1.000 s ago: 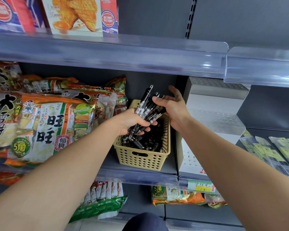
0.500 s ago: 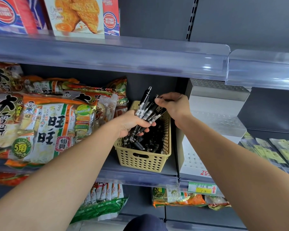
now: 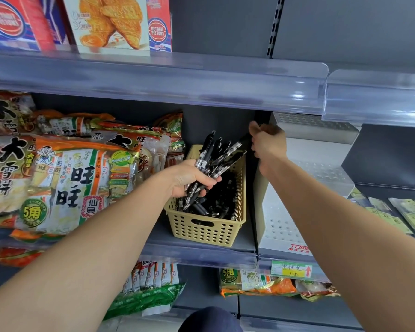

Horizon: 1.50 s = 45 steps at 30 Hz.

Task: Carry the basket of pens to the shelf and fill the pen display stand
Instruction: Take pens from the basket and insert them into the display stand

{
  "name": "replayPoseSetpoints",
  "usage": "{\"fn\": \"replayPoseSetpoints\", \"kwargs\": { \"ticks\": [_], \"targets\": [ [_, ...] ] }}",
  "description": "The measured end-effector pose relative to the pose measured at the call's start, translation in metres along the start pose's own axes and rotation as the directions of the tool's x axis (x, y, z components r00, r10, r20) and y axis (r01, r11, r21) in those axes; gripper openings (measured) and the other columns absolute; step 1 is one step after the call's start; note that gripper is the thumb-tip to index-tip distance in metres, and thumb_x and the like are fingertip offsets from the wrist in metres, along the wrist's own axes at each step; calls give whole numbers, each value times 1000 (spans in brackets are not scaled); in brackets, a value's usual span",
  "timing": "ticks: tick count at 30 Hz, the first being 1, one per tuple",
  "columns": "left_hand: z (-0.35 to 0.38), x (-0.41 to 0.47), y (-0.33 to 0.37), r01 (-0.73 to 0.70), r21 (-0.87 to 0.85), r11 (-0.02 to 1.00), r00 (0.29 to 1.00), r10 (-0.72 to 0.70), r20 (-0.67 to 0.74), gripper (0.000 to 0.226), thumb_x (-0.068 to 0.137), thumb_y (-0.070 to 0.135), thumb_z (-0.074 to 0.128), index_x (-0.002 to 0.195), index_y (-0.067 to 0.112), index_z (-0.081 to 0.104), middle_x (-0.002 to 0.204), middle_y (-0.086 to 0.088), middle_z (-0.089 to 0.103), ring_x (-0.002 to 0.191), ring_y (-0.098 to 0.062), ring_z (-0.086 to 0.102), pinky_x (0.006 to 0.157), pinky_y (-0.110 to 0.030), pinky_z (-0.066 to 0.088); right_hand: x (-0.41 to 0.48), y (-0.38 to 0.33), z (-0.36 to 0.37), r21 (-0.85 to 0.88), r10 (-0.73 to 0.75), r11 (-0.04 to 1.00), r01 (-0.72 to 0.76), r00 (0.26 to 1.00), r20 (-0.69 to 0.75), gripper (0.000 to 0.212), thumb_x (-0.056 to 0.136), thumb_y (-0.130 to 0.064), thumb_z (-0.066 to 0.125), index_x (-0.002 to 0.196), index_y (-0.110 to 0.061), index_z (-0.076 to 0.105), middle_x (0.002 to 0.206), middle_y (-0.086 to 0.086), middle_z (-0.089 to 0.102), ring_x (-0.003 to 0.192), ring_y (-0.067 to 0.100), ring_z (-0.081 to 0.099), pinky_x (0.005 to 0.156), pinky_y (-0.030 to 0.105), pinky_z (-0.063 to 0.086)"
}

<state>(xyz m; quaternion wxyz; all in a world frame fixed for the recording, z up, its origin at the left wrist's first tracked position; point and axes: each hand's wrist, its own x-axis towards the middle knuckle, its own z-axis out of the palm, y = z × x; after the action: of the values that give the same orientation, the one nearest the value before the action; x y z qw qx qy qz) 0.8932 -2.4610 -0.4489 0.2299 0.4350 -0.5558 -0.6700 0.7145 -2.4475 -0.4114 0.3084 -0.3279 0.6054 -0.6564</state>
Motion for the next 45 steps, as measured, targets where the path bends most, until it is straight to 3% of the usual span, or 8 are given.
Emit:
{"fn": "replayPoseSetpoints", "kwargs": {
  "ticks": [6,12,20,24,32,35,39,45],
  "targets": [
    [-1,6,2,-26,-233,972,988,-11,-156,42,81,-12,63,121,-4,55,84,-12,68,65,-18,66,57,-31,56,-6,-3,-5,131,60,990,-43,990,-130,18,93,-21,57,81,-17,44,70,1,58,44,10,55,43,20,36],
    [13,4,16,-87,-330,940,980,22,-197,9,84,-8,62,86,0,63,76,-11,63,64,-17,60,60,-28,52,-25,10,-3,129,168,972,-197,963,210,2,89,-8,63,88,-8,61,77,7,67,60,13,59,56,20,48],
    [22,6,17,-126,-353,927,947,6,-323,8,86,2,66,92,3,62,79,-10,65,64,-21,61,63,-34,54,-31,31,-14,-171,310,950,-260,731,608,10,87,-7,66,96,-11,65,87,9,72,71,15,68,64,25,54],
    [26,7,9,-117,-325,938,953,15,-302,40,84,1,68,122,3,55,93,-13,69,60,-21,69,52,-32,57,-29,35,-21,-355,365,921,-161,674,642,14,85,-12,69,97,-14,64,93,10,73,67,14,68,62,24,54],
    [40,6,-2,-159,-146,976,954,114,-279,36,78,-6,70,111,6,63,96,-7,73,93,-22,68,84,-42,55,-35,29,-33,-542,355,840,9,746,563,17,83,-29,71,89,-13,69,79,5,72,69,15,68,60,24,51],
    [40,3,-2,-181,-140,973,963,147,-225,32,80,-10,66,105,9,59,92,-10,71,82,-25,70,79,-45,57,-33,24,-32,-406,49,911,79,954,296,15,80,-26,69,84,-15,60,69,0,59,64,16,59,54,25,43],
    [44,0,-6,-190,-47,981,975,183,-124,26,82,-6,66,104,7,62,90,-7,73,74,-20,69,59,-30,55,-29,5,-18,-287,-314,888,360,930,192,34,77,-25,73,109,-25,60,94,-1,58,83,11,57,75,22,47],
    [48,-3,-1,-187,120,975,982,189,-1,18,85,-7,63,93,9,67,88,-1,73,71,-13,68,77,-29,53,-21,-18,-16,-289,-92,930,226,907,412,24,79,-14,72,102,-20,69,97,-1,67,90,11,60,76,18,44]
  ]
}}
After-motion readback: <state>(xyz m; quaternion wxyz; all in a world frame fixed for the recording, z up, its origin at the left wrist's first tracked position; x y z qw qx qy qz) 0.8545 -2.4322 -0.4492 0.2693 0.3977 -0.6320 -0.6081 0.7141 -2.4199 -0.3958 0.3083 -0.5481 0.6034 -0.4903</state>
